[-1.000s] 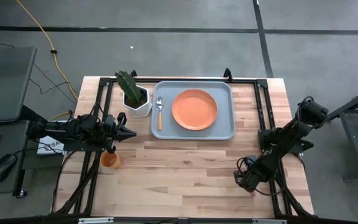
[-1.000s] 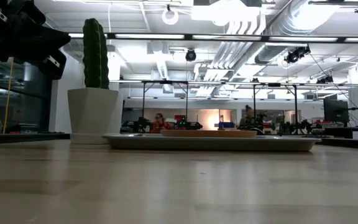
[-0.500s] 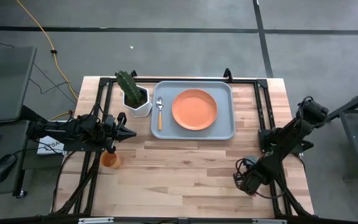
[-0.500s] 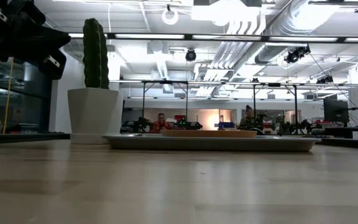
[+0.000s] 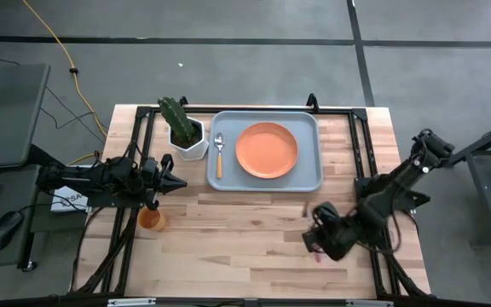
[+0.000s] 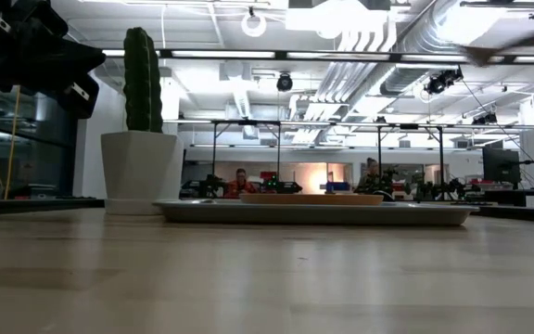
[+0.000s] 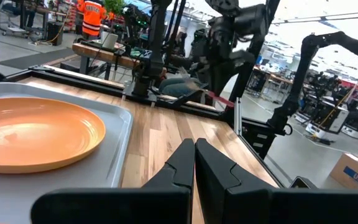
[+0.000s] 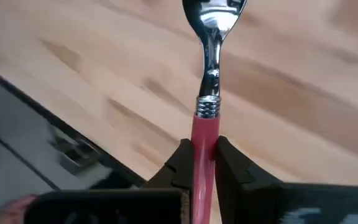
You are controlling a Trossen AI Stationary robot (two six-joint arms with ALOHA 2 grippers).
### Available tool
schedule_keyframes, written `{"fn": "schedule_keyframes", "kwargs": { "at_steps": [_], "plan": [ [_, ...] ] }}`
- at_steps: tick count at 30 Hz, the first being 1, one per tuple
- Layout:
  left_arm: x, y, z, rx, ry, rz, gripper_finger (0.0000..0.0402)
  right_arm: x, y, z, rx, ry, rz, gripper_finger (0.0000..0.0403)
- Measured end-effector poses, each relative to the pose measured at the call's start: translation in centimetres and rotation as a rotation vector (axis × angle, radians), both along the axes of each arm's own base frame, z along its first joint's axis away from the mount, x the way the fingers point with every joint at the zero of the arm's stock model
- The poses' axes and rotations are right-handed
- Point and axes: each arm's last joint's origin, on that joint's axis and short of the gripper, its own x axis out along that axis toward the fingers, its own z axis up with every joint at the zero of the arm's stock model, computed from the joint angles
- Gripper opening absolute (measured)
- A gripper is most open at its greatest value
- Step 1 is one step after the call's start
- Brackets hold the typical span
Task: Pick and place plate/cup/fork/spoon on tray
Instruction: Put the red fork on the gray serving tray to the right of the yellow spoon
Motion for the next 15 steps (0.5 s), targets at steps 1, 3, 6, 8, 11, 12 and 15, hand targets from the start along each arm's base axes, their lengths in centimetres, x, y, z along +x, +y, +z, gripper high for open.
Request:
{"fn": "schedule_keyframes", "kwargs": {
  "at_steps": [1,3,6,8,11,12,15],
  "plan": [
    [0.0,0.0,0.0,0.000,0.001,0.000,0.0001,0.9,-0.5,0.1,-0.015,-0.029,0.004,0.0014],
    [0.0,0.0,0.0,0.000,0.000,0.000,0.0001,2.6,-1.5,0.2,-0.038,-0.087,0.018,0.0014],
    [0.0,0.0,0.0,0.000,0.000,0.000,0.0001,5.5,-3.3,0.2,-0.063,-0.206,0.045,0.0014],
    [0.0,0.0,0.0,0.000,0.000,0.000,0.0001,7.6,-4.7,0.1,-0.094,-0.282,0.060,0.0014],
    [0.0,0.0,0.0,0.000,0.000,0.000,0.0001,10.3,-7.1,0.4,-0.116,-0.414,0.070,0.0014],
    [0.0,0.0,0.0,0.000,0.000,0.000,0.0001,11.1,-8.0,0.5,-0.123,-0.456,0.065,0.0014],
    [0.0,0.0,0.0,0.000,0.000,0.000,0.0001,13.0,-10.7,0.8,-0.167,-0.499,0.041,0.0014]
  ]
}}
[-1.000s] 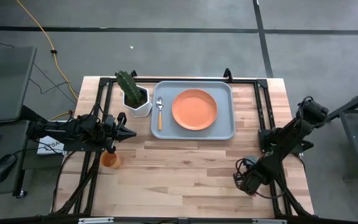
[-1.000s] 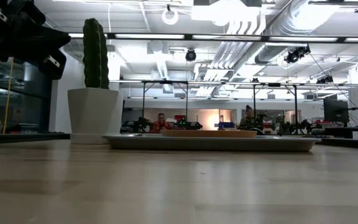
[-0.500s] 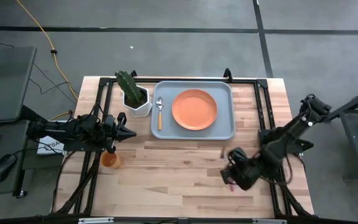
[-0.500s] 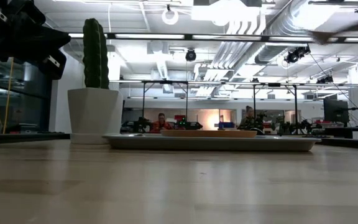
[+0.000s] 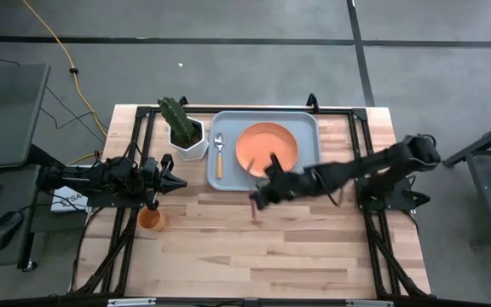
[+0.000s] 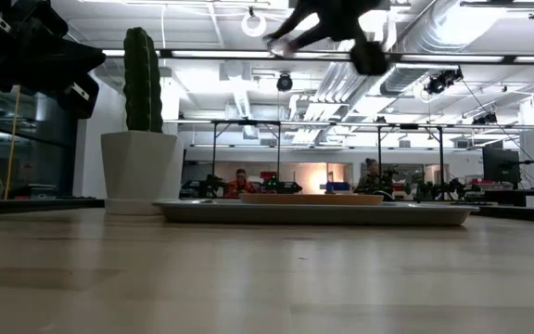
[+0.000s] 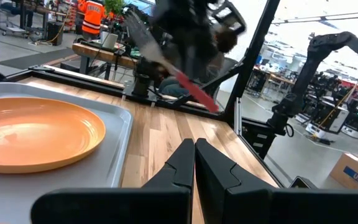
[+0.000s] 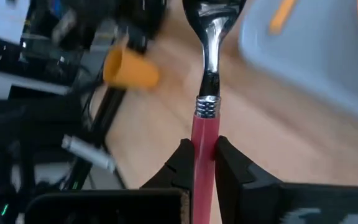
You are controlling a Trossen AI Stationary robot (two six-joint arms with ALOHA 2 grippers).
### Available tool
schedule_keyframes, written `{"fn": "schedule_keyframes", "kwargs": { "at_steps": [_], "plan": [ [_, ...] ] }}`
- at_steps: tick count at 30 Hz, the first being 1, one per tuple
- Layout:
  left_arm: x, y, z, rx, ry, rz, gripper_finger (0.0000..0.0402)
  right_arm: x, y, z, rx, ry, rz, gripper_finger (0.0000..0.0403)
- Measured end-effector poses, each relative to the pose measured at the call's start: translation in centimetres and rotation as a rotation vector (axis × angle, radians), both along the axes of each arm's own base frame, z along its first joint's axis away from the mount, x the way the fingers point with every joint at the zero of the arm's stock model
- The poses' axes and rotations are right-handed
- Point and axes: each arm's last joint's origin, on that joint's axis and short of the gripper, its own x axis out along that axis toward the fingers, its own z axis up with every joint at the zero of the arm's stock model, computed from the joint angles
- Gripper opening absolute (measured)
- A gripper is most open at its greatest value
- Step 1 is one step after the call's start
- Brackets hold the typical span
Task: Pick and place plate/cup/fork/spoon on tray
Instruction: Put the red fork on the gray serving tray to the right of the yellow spoon
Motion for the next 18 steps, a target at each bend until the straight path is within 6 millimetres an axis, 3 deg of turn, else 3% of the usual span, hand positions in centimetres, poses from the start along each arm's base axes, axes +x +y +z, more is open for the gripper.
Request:
{"fn": "schedule_keyframes", "kwargs": {
  "at_steps": [5,9,13,18],
  "plan": [
    [0.0,0.0,0.0,0.000,0.000,0.000,0.0001,3.3,-4.0,2.3,-0.088,-0.026,-0.031,0.0014],
    [0.0,0.0,0.0,0.000,0.000,0.000,0.0001,6.2,-6.9,2.9,-0.150,0.050,-0.055,0.0014],
    [0.0,0.0,0.0,0.000,0.000,0.000,0.0001,9.1,-9.6,1.9,-0.153,0.158,-0.097,0.0014],
    [0.0,0.0,0.0,0.000,0.000,0.000,0.0001,12.3,-12.2,-1.2,-0.096,0.296,-0.133,0.0022]
  ]
}}
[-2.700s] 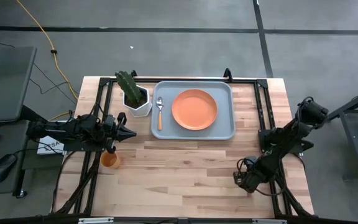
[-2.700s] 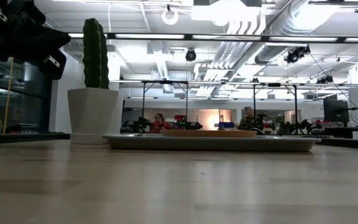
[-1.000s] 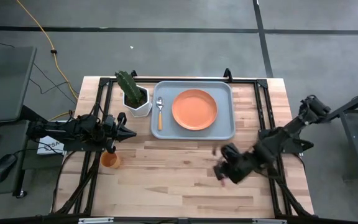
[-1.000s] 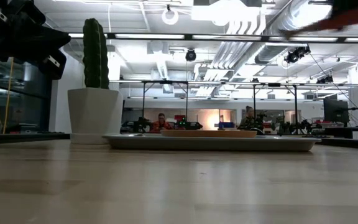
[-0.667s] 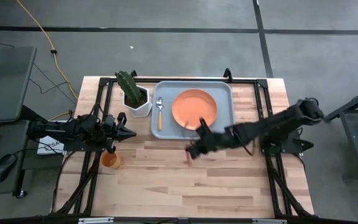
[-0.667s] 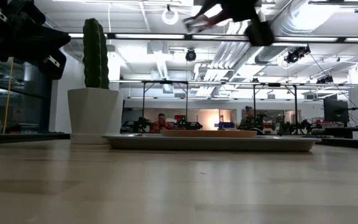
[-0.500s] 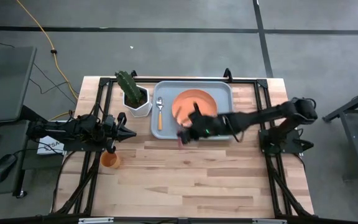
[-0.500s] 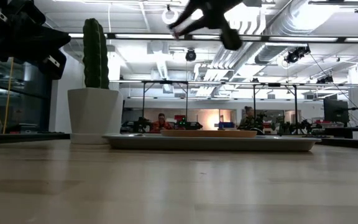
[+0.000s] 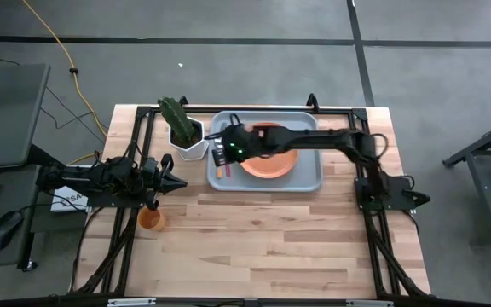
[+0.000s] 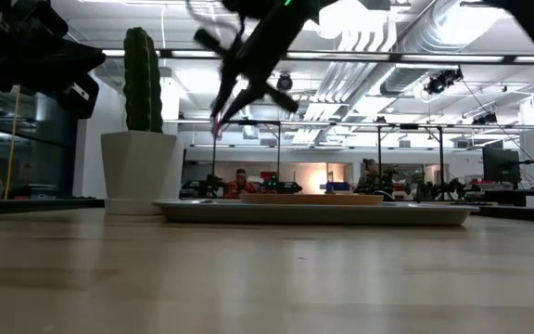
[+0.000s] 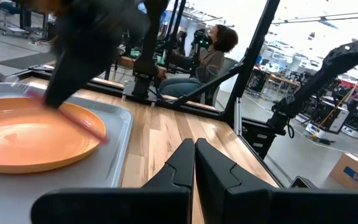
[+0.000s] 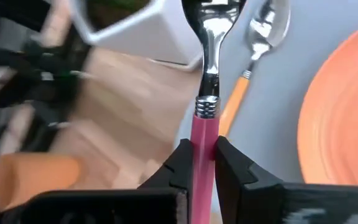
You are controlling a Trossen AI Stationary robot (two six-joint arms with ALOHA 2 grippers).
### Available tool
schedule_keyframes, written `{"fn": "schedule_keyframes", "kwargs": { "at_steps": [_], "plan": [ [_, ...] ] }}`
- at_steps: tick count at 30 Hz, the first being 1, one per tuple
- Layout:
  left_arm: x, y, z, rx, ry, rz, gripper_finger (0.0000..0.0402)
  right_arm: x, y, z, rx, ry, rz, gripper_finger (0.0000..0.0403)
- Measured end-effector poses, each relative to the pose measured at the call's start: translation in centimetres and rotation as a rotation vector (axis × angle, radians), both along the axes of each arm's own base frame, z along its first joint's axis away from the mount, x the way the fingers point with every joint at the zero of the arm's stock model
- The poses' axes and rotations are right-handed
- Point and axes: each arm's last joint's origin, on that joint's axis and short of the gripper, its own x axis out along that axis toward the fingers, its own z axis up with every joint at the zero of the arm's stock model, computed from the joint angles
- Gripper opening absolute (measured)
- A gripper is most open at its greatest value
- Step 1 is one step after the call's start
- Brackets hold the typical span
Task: Pick and place plate/cup/fork/spoon on tray
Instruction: Put the red fork on the gray serving tray to the right of the yellow spoon
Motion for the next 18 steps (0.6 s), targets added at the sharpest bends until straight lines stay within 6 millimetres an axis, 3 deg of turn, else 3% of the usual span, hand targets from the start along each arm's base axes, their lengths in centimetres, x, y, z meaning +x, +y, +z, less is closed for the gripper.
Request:
{"fn": "schedule_keyframes", "kwargs": {
  "at_steps": [5,10,18],
  "plan": [
    [0.0,0.0,0.0,0.000,0.001,0.000,0.0001,2.1,-1.6,-4.0,0.058,0.140,-0.036,0.0019],
    [0.0,0.0,0.0,0.000,0.000,0.000,0.0001,3.0,-2.7,-7.0,0.099,0.255,-0.062,0.0017],
    [0.0,0.0,0.0,0.000,0.000,0.000,0.0001,3.1,-4.1,-8.8,0.117,0.297,-0.093,0.0017]
  ]
}}
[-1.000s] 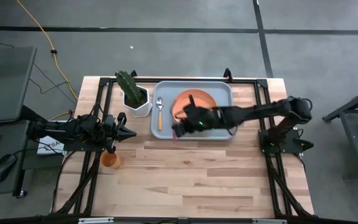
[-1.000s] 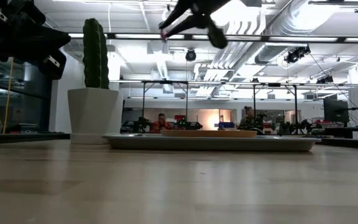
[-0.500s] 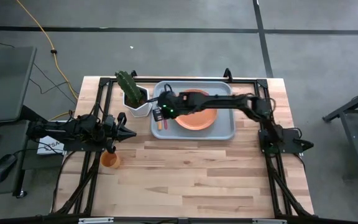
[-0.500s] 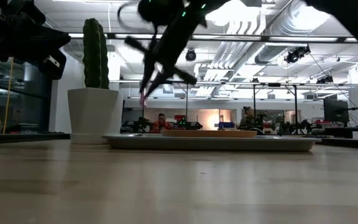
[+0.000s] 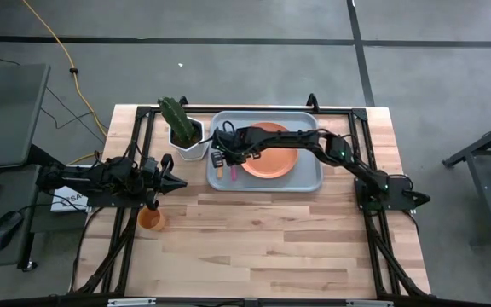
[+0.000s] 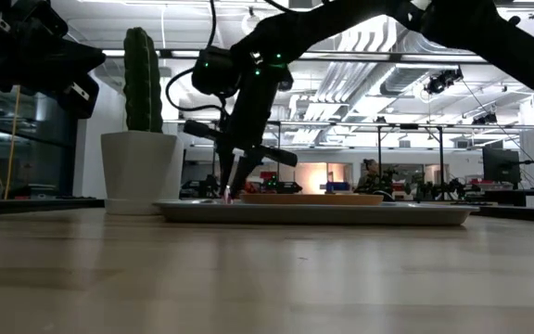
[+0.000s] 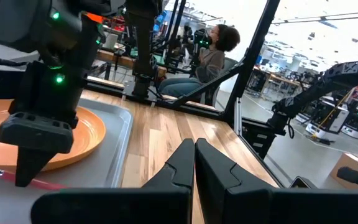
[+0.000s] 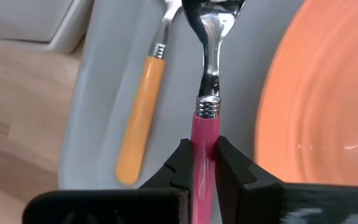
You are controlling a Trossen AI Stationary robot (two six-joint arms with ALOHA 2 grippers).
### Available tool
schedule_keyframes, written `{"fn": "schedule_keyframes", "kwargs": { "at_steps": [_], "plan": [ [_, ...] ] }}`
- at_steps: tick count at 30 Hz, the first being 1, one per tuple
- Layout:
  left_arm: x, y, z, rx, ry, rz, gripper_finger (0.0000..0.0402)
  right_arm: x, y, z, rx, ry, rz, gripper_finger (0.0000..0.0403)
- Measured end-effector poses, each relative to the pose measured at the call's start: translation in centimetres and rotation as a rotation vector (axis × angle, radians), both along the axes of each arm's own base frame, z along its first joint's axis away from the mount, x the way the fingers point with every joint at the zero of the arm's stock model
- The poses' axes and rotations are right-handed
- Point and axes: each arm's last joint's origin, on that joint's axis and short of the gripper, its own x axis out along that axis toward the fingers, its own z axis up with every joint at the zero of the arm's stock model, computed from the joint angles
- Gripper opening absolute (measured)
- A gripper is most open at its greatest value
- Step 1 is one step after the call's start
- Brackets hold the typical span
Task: Pick and place plate/cup/fork/spoon on tray
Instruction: Put the red fork on the gray serving tray to the right of the yellow spoon
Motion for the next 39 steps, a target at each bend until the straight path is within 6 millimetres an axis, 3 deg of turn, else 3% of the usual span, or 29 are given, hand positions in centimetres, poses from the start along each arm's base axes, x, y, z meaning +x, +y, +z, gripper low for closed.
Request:
{"fn": "schedule_keyframes", "kwargs": {
  "at_steps": [14,20,39],
  "plan": [
    [0.0,0.0,0.0,0.000,0.000,0.000,0.0001,0.0,-1.1,-1.0,0.031,0.003,-0.075,0.0017],
    [0.0,0.0,0.0,0.000,0.000,0.000,0.0001,0.4,-1.3,-2.3,0.081,-0.007,-0.093,0.0021],
    [0.0,0.0,0.0,0.000,0.000,0.000,0.0001,0.5,-1.4,-2.3,0.075,-0.024,-0.224,0.0041]
  ]
}}
